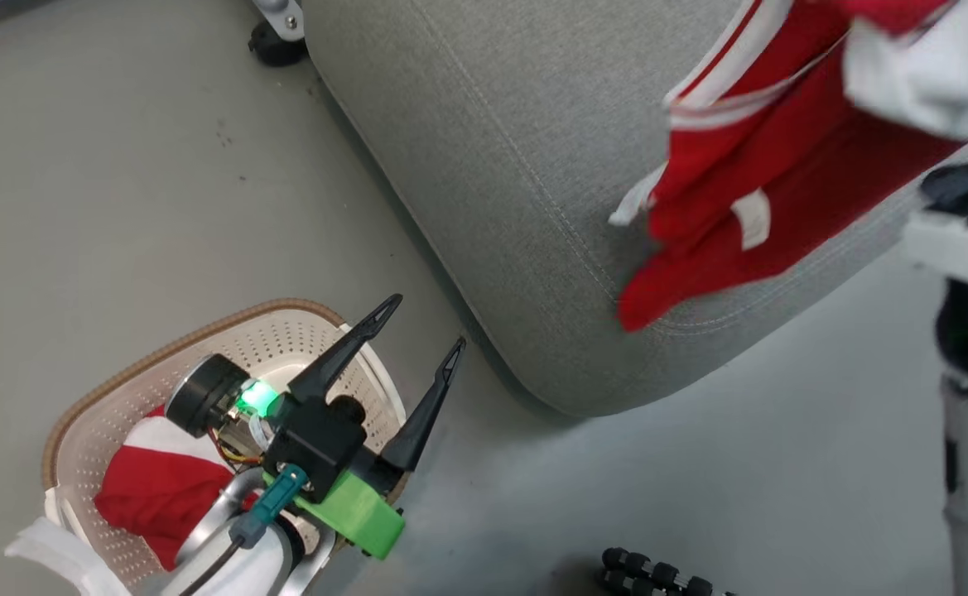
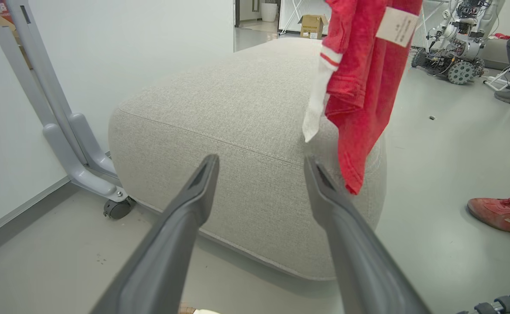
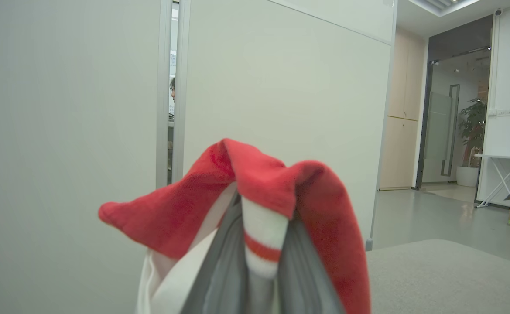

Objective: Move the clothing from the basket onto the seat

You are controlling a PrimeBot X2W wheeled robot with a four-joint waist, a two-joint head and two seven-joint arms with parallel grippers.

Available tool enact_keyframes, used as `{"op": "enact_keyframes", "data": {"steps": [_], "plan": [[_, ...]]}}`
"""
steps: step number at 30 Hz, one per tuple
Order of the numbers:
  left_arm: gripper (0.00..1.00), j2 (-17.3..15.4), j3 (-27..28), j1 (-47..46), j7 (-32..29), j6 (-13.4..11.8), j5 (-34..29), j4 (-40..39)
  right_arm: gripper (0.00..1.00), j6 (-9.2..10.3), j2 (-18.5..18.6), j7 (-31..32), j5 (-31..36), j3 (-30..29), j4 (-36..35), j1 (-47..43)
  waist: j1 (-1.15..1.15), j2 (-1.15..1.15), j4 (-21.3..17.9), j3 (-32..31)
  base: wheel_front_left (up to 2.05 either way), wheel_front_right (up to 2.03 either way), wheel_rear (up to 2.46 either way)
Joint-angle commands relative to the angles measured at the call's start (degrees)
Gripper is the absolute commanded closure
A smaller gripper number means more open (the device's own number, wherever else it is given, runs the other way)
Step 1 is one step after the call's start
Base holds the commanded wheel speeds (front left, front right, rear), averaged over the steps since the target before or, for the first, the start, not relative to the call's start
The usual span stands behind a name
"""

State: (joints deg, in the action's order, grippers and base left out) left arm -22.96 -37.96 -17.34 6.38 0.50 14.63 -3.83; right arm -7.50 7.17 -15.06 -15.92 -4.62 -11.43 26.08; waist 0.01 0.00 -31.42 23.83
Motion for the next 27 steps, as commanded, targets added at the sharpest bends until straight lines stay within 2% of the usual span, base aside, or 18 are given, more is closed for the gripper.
{"op": "enact_keyframes", "data": {"steps": [1, 4, 6, 12, 17, 22, 23, 24, 25, 27], "plan": [[0.00, -1.00, 0.16, -1.55, -0.73, -0.01, -0.46, -0.96, 1.00, 0.02, 1.27, -0.18, -0.46, -1.89, 0.64, 3.99, -0.01, 0.00, 3.05, 6.30, 0.00, 0.00, 0.00], [0.00, -1.48, 0.04, -3.01, -2.28, 0.31, -1.25, -2.87, 1.00, 0.02, 5.65, -0.17, -0.51, -6.09, 3.29, 11.39, -0.01, 0.00, 5.43, 9.64, 0.00, 0.00, 0.00], [0.00, -1.26, -0.45, -4.03, -3.17, 0.78, -1.37, -4.03, 1.00, 0.02, 9.88, -0.17, -0.08, -8.33, 6.28, 16.35, -0.01, 0.00, 7.49, 11.72, 0.00, 0.00, 0.00], [0.00, -1.56, -1.54, -5.67, -4.30, 1.38, -2.37, -5.36, 1.00, 0.03, 14.99, -0.17, 0.39, -11.20, 16.01, 24.04, -0.01, 0.00, 11.11, 14.90, 0.00, 0.00, 0.00], [0.00, -1.05, -1.90, -5.92, -4.62, 0.99, -2.46, -5.18, 1.00, 0.03, 13.49, -0.17, 1.71, -10.07, 26.94, 23.49, -0.01, 0.00, 12.05, 15.62, 0.00, 0.00, 0.00], [0.00, -0.39, -3.13, -5.45, -4.86, 1.39, -2.29, -4.23, 1.00, 0.03, 9.83, -0.17, 4.22, -10.26, 38.44, 20.55, -0.01, 0.00, 12.19, 14.67, 0.00, 0.00, 0.00], [0.00, -0.31, -3.37, -5.33, -4.95, 1.39, -2.16, -4.03, 0.78, 0.03, 9.10, -0.18, 4.50, -10.68, 39.78, 19.95, -0.01, 0.00, 12.23, 14.31, 0.00, 0.00, 0.00], [0.00, -0.13, -3.67, -5.09, -5.00, 1.37, -1.98, -3.74, 0.31, 0.03, 8.34, -0.18, 4.99, -11.44, 40.77, 19.11, -0.01, 0.00, 12.30, 13.76, 0.00, 0.00, 0.00], [0.00, 0.03, -3.85, -4.87, -4.94, 1.36, -1.84, -3.55, 0.00, 0.03, 7.71, -0.17, 5.32, -12.22, 40.93, 18.41, -0.01, 0.00, 12.29, 13.34, 0.00, 0.00, 0.00], [0.00, 0.42, -4.20, -4.28, -4.41, 1.48, -1.34, -2.80, 0.00, 0.03, 5.92, -0.17, 6.43, -14.23, 40.76, 15.93, -0.01, 0.00, 12.23, 12.18, 0.00, 0.00, 0.00]]}}
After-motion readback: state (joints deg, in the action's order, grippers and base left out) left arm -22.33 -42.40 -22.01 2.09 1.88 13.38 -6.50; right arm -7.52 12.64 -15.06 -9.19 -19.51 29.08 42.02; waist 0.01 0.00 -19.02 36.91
